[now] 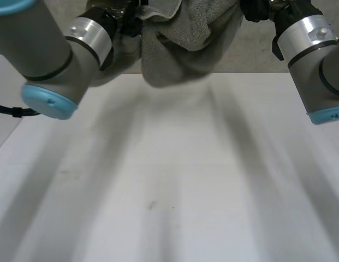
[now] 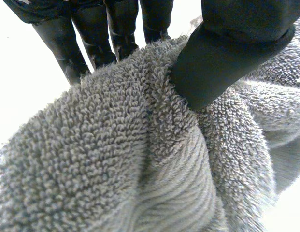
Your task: Fold the towel.
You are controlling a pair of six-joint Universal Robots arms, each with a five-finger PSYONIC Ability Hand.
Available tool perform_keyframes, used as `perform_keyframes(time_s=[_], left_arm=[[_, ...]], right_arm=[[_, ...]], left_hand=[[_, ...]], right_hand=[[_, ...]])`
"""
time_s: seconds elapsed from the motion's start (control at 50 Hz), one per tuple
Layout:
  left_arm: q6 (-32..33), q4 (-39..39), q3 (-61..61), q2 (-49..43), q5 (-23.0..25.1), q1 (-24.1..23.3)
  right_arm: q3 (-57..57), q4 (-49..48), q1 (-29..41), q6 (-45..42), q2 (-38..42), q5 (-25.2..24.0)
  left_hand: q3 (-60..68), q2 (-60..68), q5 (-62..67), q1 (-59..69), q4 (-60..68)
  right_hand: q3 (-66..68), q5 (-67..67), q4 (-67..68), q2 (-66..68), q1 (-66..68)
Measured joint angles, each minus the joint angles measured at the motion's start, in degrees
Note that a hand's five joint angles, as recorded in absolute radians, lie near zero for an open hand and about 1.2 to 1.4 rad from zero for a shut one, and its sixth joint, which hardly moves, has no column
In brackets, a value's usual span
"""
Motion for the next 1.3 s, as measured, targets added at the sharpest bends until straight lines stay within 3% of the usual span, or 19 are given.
perform_keyframes(time_s=[0.08, 0.22, 0.4, 0.62, 0.84, 0.92, 1.08, 1.3], left_arm=[[-2.06, -2.44, -5.06, 1.77, 1.62, 1.43], [-4.87, -7.10, -21.65, 2.63, 3.24, 3.34], [-4.80, -7.37, -37.80, 0.24, 3.15, 3.57], [-4.76, -7.15, -46.12, 4.30, -0.95, 3.34], [-5.40, -5.52, -50.27, 9.53, -3.72, -0.09], [-5.50, -2.72, -51.89, 9.37, -6.49, -2.14], [-5.57, 3.04, -55.62, 8.73, -17.02, -4.55], [-5.37, 5.55, -58.43, 8.70, -26.54, -7.01]], right_arm=[[3.63, 2.18, 0.04, -2.94, -0.75, -0.38], [9.37, 16.90, 0.12, -13.56, 3.65, -0.88], [16.11, 31.17, 0.09, -24.21, 10.88, -0.84], [25.20, 29.60, -0.11, -24.17, 5.43, -1.13], [30.21, 25.13, -0.05, -22.07, 1.50, -1.08], [30.70, 24.19, -0.12, -20.69, 1.37, -1.08], [30.79, 23.95, -0.27, -19.19, 1.50, -0.98], [30.83, 24.02, -0.29, -19.02, 1.58, -0.80]], left_hand=[[0.05, 0.00, 0.00, 0.00, 0.00], [-4.61, -5.31, -2.44, -0.97, -5.12], [-27.50, -28.00, -25.93, -24.37, -27.76], [-48.83, -49.30, -47.34, -45.59, -49.43], [-53.95, -54.52, -52.70, -50.84, -54.57], [-54.62, -55.49, -53.74, -51.78, -55.52], [-54.62, -55.56, -53.79, -51.81, -55.57], [-54.62, -55.52, -53.76, -51.80, -55.60]], right_hand=[[0.01, 0.02, 0.00, 0.01, 0.01], [0.09, 0.03, 0.02, 0.16, 0.05], [0.09, 0.04, 0.03, 0.16, 0.05], [0.09, 0.04, 0.04, 0.17, 0.06], [0.09, 0.04, 0.04, 0.17, 0.06], [0.09, 0.04, 0.04, 0.17, 0.06], [0.09, 0.06, 0.04, 0.17, 0.06], [0.09, 0.06, 0.04, 0.17, 0.06]])
